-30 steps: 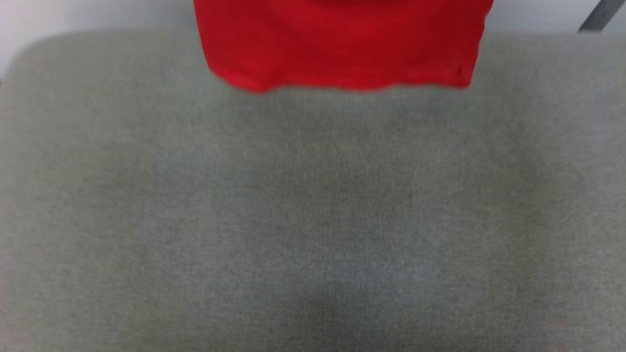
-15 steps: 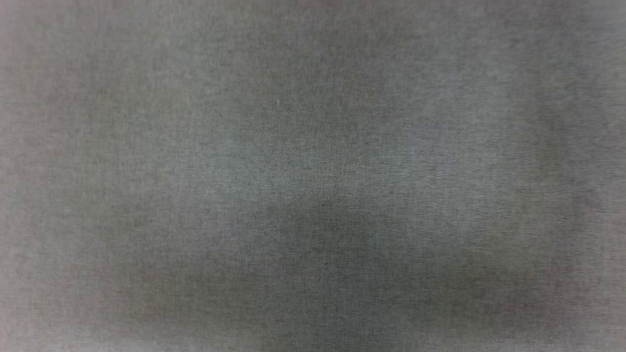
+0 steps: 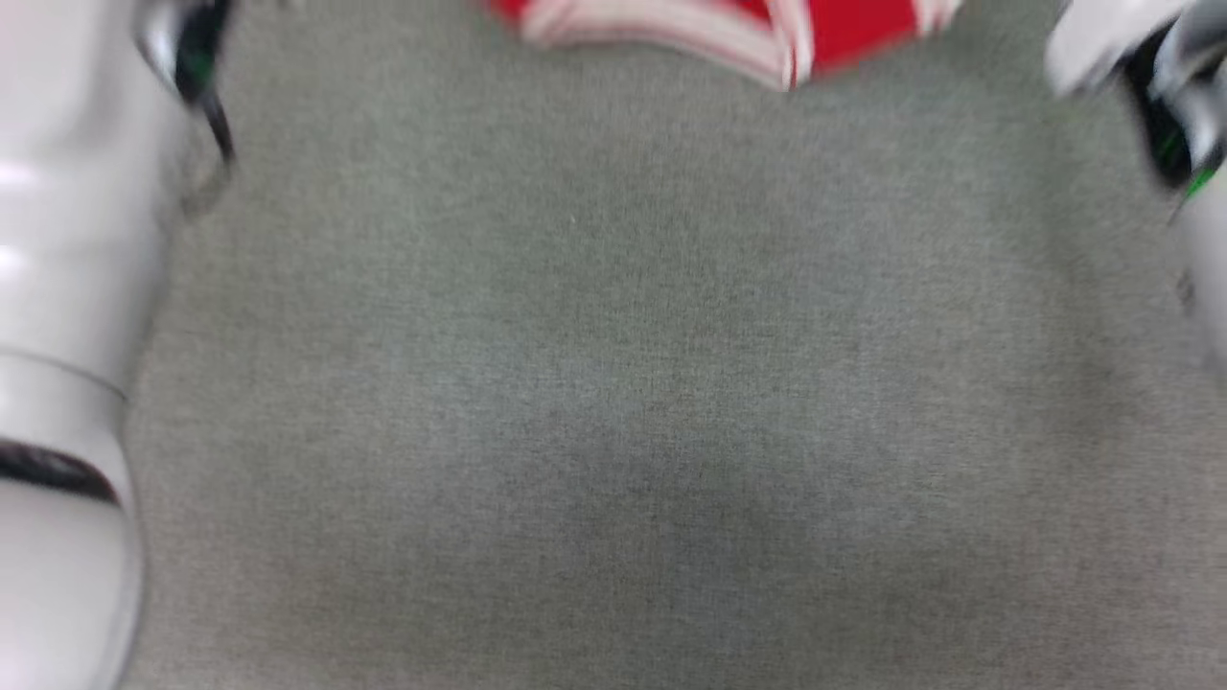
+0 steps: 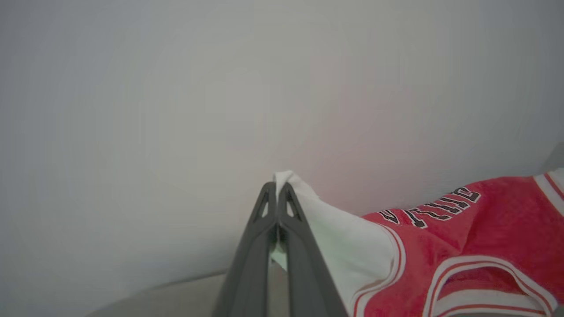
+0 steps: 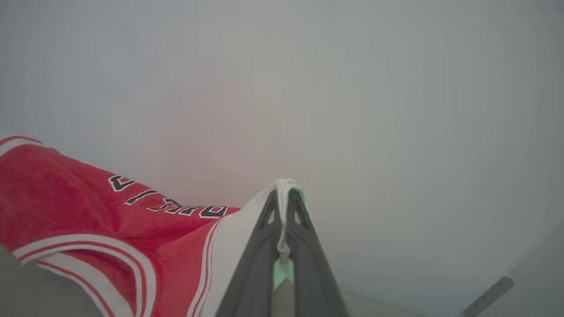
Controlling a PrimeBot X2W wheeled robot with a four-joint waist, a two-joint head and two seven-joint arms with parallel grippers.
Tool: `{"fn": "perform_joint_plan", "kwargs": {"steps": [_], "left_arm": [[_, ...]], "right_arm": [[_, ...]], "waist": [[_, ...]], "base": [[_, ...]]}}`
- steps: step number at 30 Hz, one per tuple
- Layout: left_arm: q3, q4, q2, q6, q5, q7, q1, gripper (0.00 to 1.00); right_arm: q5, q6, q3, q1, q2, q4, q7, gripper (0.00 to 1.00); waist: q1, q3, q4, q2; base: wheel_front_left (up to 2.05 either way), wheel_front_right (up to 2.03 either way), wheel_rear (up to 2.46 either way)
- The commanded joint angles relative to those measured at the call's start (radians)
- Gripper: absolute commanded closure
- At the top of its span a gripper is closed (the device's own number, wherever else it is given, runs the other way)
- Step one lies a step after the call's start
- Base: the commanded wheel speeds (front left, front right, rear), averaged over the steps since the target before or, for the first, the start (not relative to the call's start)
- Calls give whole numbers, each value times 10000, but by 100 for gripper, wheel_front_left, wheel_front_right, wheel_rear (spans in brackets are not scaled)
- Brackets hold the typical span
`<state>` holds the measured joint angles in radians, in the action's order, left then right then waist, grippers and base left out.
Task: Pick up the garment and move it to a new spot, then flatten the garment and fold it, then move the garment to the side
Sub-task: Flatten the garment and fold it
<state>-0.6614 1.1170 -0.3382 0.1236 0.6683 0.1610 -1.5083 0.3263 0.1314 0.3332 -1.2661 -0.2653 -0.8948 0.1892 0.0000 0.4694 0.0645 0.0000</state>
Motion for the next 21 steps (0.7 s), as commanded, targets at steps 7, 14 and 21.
{"fn": "perform_joint_plan", "kwargs": {"steps": [7,14,21], "left_arm": [[-874,-187,-203,63,771,-1821,2477,100],[-1614,-1743,-1215,66,1822,-3363,4679,100],[-1687,-3926,-2524,45,2786,-4491,6623,100]], "right_arm": [[2092,-15,1620,2124,-584,472,-1825,100],[4026,-15,2619,4061,-1815,2095,-3696,100],[5391,-15,2951,5748,-2972,3863,-5454,100]], "waist": [[0,-1691,-90,0],[0,-2495,-54,0],[0,-3070,-61,0]], "base": [[0,0,0],[0,0,0],[0,0,0]]}}
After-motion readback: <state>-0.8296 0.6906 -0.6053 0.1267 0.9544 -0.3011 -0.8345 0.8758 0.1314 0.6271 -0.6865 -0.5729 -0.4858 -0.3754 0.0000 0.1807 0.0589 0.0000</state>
